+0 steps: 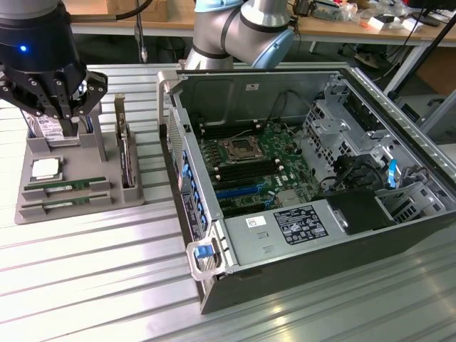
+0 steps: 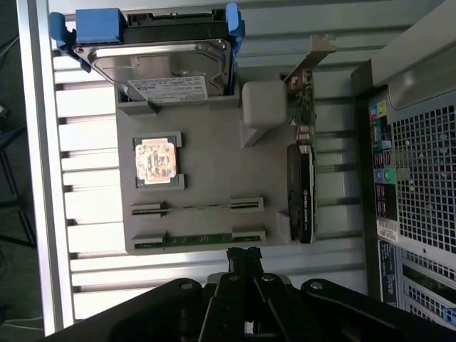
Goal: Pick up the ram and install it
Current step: 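Pick up the ram and move it above insertion slot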
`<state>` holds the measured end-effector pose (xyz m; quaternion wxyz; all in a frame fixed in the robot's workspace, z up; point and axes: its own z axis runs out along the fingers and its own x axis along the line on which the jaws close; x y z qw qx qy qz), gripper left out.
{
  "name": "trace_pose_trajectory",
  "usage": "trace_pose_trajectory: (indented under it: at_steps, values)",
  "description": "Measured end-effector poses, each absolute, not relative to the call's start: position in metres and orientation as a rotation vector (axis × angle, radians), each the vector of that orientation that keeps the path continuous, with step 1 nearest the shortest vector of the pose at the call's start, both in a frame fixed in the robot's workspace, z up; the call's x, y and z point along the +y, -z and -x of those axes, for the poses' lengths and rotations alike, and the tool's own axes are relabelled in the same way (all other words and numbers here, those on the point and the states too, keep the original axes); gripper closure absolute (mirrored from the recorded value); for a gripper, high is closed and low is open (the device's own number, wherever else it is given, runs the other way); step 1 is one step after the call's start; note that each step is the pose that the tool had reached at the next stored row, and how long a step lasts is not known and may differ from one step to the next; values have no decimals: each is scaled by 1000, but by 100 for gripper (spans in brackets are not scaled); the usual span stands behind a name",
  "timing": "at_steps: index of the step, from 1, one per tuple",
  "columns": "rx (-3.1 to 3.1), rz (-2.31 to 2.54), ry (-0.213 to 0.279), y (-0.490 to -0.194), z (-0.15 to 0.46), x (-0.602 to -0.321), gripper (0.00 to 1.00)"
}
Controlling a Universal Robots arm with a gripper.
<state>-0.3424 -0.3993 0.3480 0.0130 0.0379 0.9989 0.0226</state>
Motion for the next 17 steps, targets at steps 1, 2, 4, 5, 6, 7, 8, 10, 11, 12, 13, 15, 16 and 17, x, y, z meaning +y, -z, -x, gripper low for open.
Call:
trace_pose_trajectory:
  at_steps: [1,2,4,5,6,7,8,10,11,12,13,15,16,17]
  values:
    - [3113,-118,-70,-347,343,-399,89]
    - [3112,-118,-70,-345,343,-399,89]
    - [3112,-118,-70,-343,343,-399,89]
    - [3113,-118,-70,-341,343,-399,89]
    - [3113,-118,-70,-339,344,-399,89]
    - [3112,-118,-70,-338,344,-399,89]
    - [3112,-118,-71,-337,344,-399,89]
    - [3113,-118,-70,-335,344,-399,89]
    - [3113,-118,-70,-335,344,-399,89]
    - [3113,-118,-70,-334,344,-399,89]
    - [3113,-118,-70,-333,344,-399,89]
    - [3112,-118,-64,-330,344,-399,89]
    - [3112,-118,-61,-329,344,-399,89]
    - [3113,-118,-56,-328,344,-399,89]
